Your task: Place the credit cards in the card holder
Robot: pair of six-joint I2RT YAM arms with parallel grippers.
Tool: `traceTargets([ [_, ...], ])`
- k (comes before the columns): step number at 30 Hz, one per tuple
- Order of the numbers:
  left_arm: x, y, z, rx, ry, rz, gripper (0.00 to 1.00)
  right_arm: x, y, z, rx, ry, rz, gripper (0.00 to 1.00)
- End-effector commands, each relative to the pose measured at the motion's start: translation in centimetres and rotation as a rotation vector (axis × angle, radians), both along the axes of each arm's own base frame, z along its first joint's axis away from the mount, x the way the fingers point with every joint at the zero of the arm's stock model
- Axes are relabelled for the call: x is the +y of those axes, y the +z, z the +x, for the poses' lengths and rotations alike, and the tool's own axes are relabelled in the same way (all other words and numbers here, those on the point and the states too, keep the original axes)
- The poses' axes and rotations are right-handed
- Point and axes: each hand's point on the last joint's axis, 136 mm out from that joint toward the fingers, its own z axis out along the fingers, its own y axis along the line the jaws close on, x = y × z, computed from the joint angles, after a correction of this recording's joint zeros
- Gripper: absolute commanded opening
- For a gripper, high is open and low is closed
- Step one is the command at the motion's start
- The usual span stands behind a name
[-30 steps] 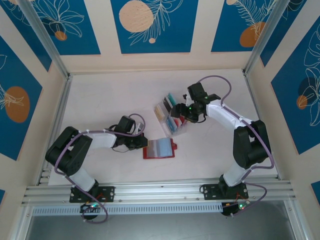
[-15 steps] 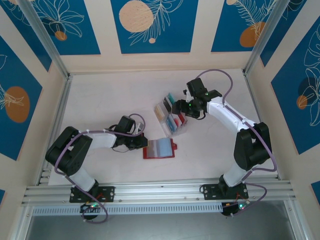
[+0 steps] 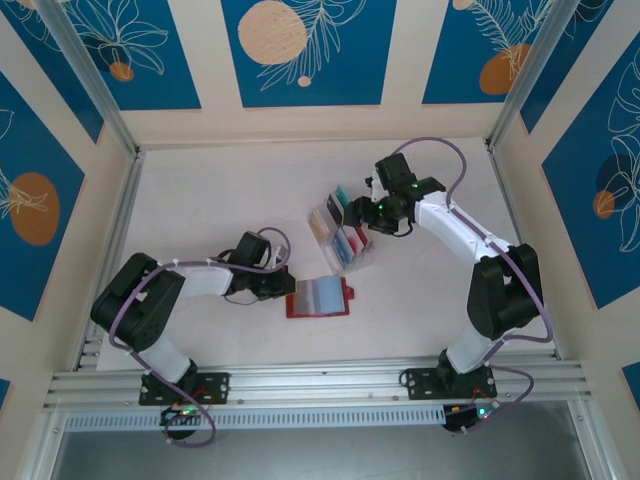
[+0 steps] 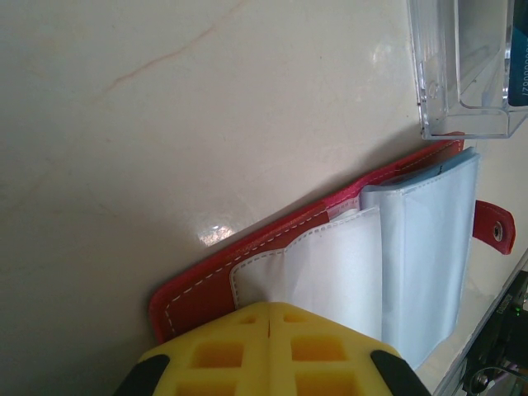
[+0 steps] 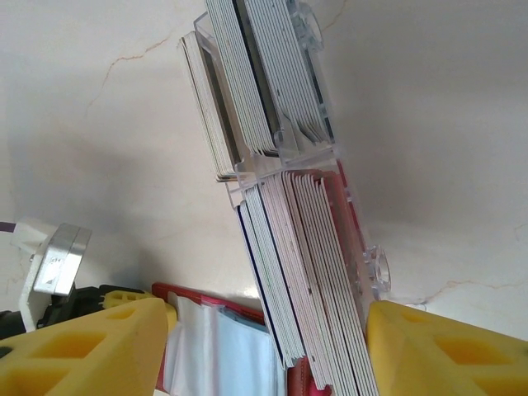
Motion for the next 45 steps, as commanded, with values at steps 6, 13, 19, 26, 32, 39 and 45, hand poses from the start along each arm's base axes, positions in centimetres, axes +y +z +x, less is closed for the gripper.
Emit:
traceTargets([
  [6, 1.9, -3.1, -1.5, 0.06, 0.021, 0.109, 0.04, 1.3, 0.2, -0.6, 0.033, 0.049, 0.105, 0.61],
  [13, 1.9, -3.2, -1.6, 0.062, 0.02, 0.111, 0.04, -1.2, -0.3, 0.0, -0.007, -0.013, -0.056, 0.62],
  [19, 1.9, -3.3, -1.5, 0.063, 0.021, 0.111, 0.04, -1.3, -0.6, 0.1, -0.005, -0.002, -0.081, 0.62],
  [26, 1.9, -3.3, -1.6, 0.065, 0.022, 0.11, 0.03, 1.0, -1.5, -0.3, 0.019, 0.061, -0.043, 0.62],
  [32, 1.9, -3.2, -1.5, 0.064, 0.022, 0.108, 0.03, 1.3, -2.3, -0.4, 0.041, 0.075, -0.054, 0.61],
  [39, 1.9, -3.3, -1.6, 0.067, 0.022, 0.111, 0.03, 1.6, -1.1, -0.4, 0.022, 0.077, 0.028, 0.57],
  [45, 1.8, -3.3, -1.5, 0.067, 0.021, 0.11, 0.03, 1.1, 0.1, -0.1, 0.004, 0.065, 0.074, 0.55],
])
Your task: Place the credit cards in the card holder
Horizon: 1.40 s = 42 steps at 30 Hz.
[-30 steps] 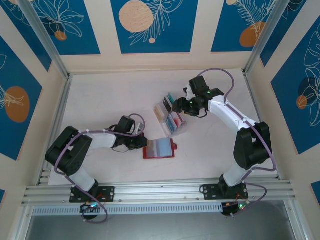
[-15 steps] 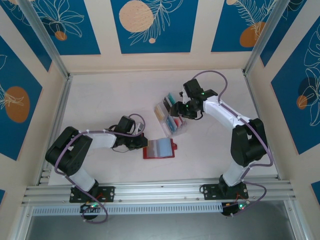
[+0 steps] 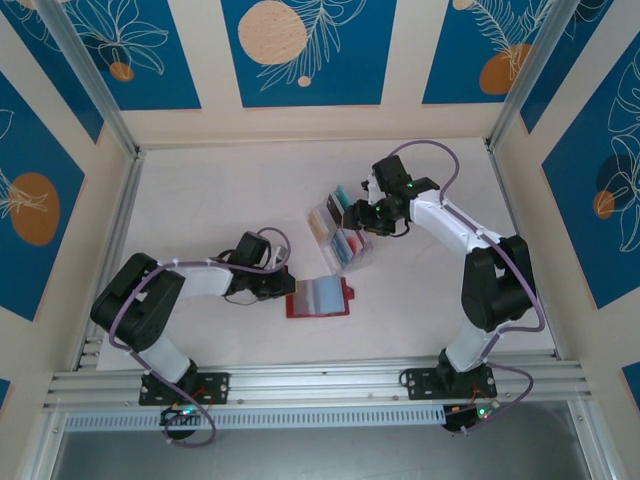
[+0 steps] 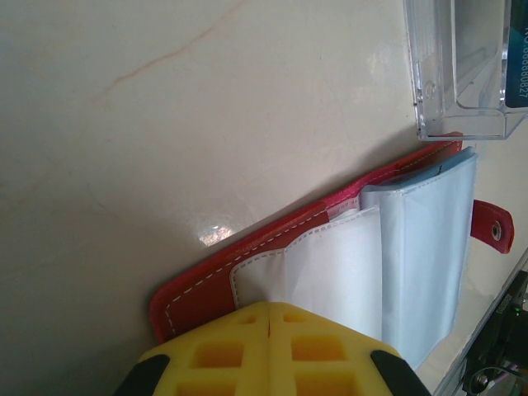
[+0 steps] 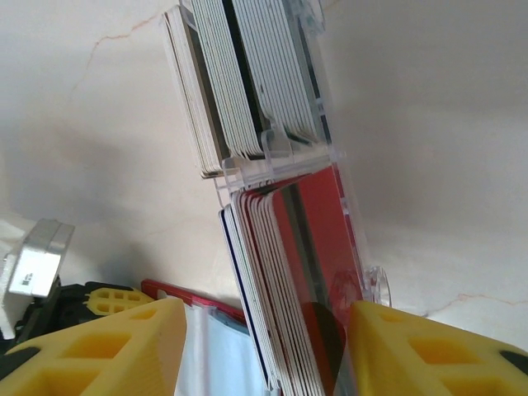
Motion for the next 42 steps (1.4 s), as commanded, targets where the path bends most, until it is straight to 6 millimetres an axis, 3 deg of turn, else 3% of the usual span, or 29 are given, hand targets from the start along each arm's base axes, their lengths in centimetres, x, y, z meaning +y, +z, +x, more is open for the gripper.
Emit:
traceTargets([
  [1, 1.9, -3.3, -1.5, 0.067, 0.021, 0.112, 0.04, 0.4, 2.1, -0.4, -0.03, 0.026, 0.077, 0.55],
  [10, 1.8, -3.3, -1.5, 0.069, 0.021, 0.11, 0.04, 0.1, 1.5, -0.3, -0.014, 0.019, 0.064, 0.47],
  [14, 1.8, -3.3, -1.6, 0.069, 0.019, 0.109, 0.03, -0.8, 0.4, 0.0, -0.008, -0.001, -0.017, 0.51],
  [28, 1.9, -3.5, -1.7, 0.073, 0.022, 0.112, 0.03, 1.2, -1.2, -0.5, 0.048, 0.073, 0.024, 0.51],
  [42, 1.9, -3.6, -1.6, 0.074, 0.024, 0.111, 0.03, 0.4, 1.2, -0.2, 0.006, 0.051, 0.128, 0.44],
])
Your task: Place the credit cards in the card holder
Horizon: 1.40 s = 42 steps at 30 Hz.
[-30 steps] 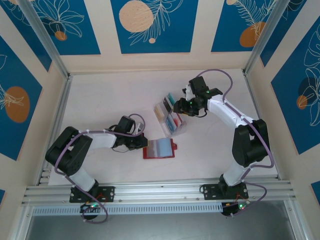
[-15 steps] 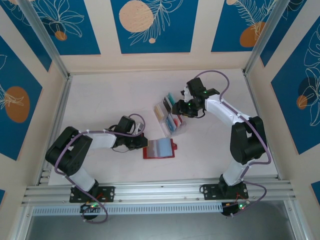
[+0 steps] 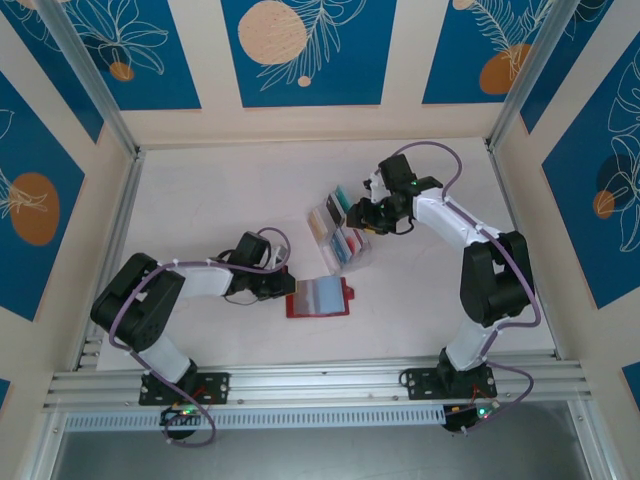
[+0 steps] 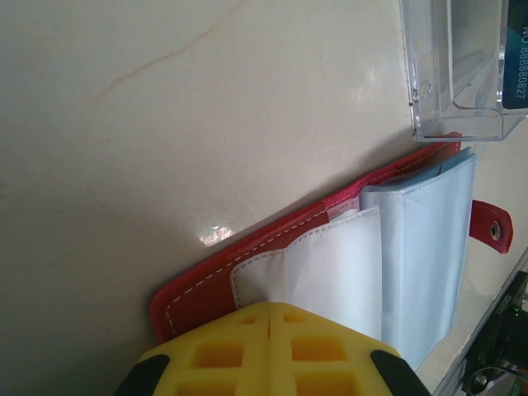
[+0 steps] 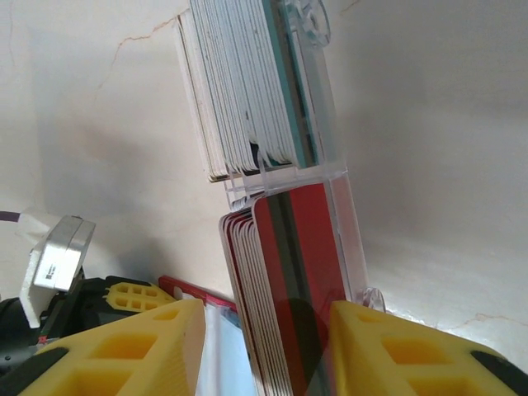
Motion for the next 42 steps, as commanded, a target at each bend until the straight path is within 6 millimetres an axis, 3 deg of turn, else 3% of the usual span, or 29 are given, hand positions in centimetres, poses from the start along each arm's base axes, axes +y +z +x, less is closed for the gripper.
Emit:
traceTargets([
  [1, 1.9, -3.6, -1.7, 0.075, 0.023, 0.111, 0.03, 0.3, 1.6, -0.7, -0.017, 0.023, 0.058, 0.43],
  [42, 1.9, -3.6, -1.7, 0.077, 0.022, 0.111, 0.03, -1.3, 2.7, -0.4, -0.041, -0.022, 0.025, 0.12],
])
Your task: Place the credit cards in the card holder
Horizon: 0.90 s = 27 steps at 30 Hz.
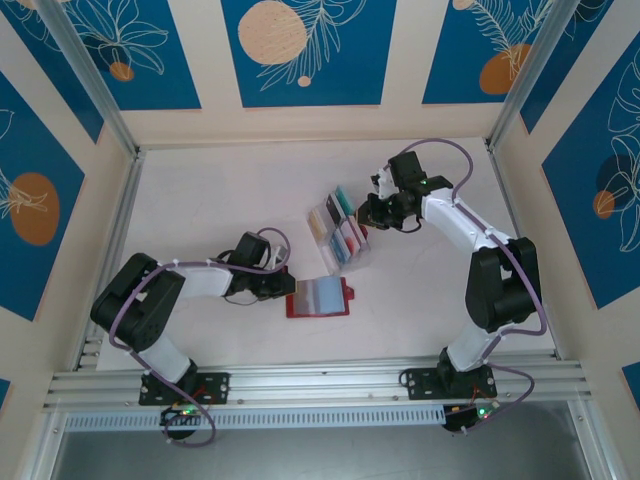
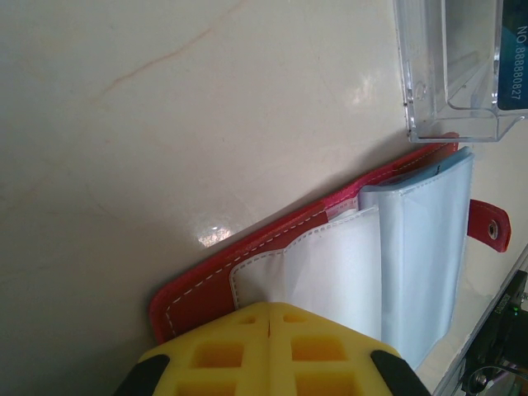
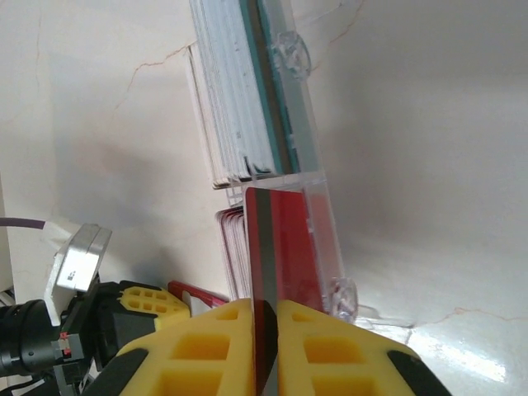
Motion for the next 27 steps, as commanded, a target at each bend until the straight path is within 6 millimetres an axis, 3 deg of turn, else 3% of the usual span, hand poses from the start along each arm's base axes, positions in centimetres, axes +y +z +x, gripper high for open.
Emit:
traceTargets([
  [1, 2.0, -3.5, -1.7, 0.08, 0.023, 0.117, 0.03, -0.2, 1.3, -0.7, -0.012, 0.003, -0.004, 0.11],
  [15, 1.7, -2.5, -1.8, 0.061, 0.002, 0.099, 0.03, -4.2, 3.4, 0.1, -0.142, -0.142, -0.312, 0.0],
  [19, 1.6, -2.3, -2.0, 0.063, -0.01, 0.089, 0.03, -5.1, 5.5, -0.4, -0.24, -0.195, -0.411, 0.0],
  [23, 1.5, -1.7, -2.0, 0.045, -0.025, 0.082, 0.03, -3.0, 8.1, -2.6, -0.356, -0.142, -0.367, 0.0],
  [27, 1.6, -1.2, -1.9, 0.03, -0.04, 0.09, 0.04, 1.8, 8.6, -6.7, -0.372, 0.033, -0.158, 0.0],
])
